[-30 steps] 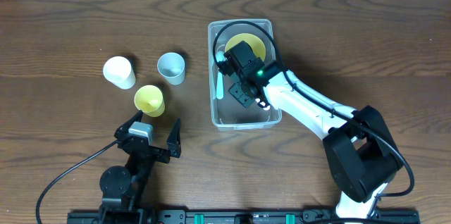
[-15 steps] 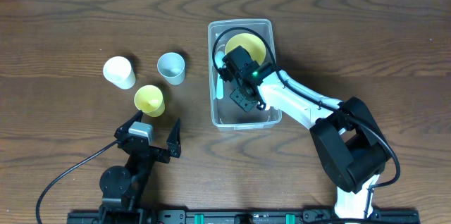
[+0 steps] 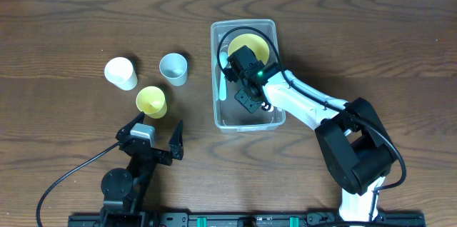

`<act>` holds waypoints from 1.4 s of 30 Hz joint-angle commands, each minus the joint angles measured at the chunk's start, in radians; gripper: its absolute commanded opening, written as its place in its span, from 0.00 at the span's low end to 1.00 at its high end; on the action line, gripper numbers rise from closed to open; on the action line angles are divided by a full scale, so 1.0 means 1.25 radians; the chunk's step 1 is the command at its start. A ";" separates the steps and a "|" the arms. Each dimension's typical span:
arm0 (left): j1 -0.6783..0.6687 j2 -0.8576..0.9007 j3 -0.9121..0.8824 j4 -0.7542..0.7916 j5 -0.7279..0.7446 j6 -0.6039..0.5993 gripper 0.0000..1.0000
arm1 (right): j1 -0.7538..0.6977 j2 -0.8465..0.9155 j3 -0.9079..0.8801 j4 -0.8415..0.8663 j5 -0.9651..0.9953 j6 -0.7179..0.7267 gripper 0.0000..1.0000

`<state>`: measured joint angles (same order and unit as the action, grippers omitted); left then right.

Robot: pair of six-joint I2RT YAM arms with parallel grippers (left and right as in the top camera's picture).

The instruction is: Pack container

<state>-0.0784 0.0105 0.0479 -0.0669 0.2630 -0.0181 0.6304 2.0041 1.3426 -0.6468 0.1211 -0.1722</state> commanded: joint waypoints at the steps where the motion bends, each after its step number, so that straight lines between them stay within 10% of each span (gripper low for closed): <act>1: 0.004 -0.004 -0.023 -0.012 0.005 0.005 0.98 | -0.009 0.009 0.009 -0.002 0.002 0.012 0.55; 30: 0.004 -0.004 -0.023 -0.012 0.005 0.005 0.98 | -0.009 0.043 -0.014 0.001 -0.020 0.030 0.58; 42: 0.004 -0.004 -0.023 -0.012 0.005 0.005 0.98 | -0.008 0.064 -0.014 0.012 -0.028 0.030 0.40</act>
<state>-0.0784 0.0101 0.0479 -0.0669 0.2630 -0.0181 0.6308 2.0354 1.3380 -0.6285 0.0742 -0.1406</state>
